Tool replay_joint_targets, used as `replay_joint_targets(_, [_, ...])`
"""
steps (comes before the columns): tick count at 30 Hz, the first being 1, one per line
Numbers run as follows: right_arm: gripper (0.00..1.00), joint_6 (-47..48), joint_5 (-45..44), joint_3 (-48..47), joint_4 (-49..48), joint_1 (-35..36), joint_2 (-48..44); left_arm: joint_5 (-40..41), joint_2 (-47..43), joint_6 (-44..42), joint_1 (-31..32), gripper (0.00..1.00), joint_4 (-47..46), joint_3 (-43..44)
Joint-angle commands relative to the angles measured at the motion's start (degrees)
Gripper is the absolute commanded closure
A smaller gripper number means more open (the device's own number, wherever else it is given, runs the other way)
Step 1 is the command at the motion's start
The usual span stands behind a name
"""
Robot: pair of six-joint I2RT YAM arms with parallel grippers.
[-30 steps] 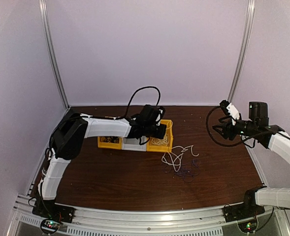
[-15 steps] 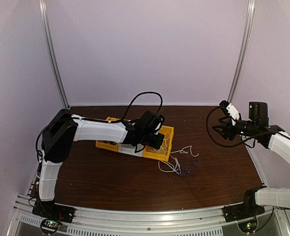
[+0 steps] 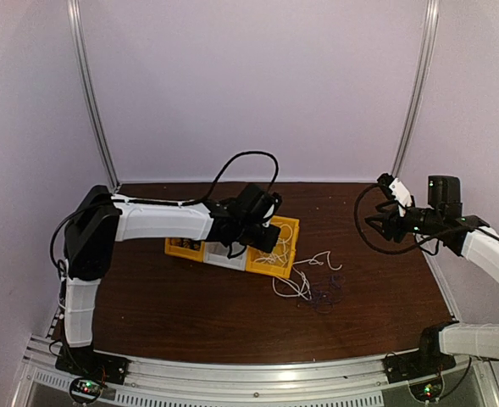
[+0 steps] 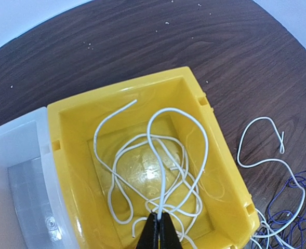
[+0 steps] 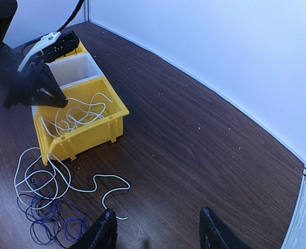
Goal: Untangle the cables
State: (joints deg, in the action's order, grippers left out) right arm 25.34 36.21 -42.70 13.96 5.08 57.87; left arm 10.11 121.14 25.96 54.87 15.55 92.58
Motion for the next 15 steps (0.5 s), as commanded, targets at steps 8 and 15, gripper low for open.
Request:
replay_joint_targets(8, [0.46,0.43,1.23,0.68,1.07,-0.42,-0.11,-1.30,3.66,-1.16,0.33,1.00,1.41,3.56])
replay_joint_targets(15, [0.46,0.43,1.24,0.69,1.18,-0.42,-0.30,-0.65,5.75,-1.88,0.33,1.00,2.80,6.41])
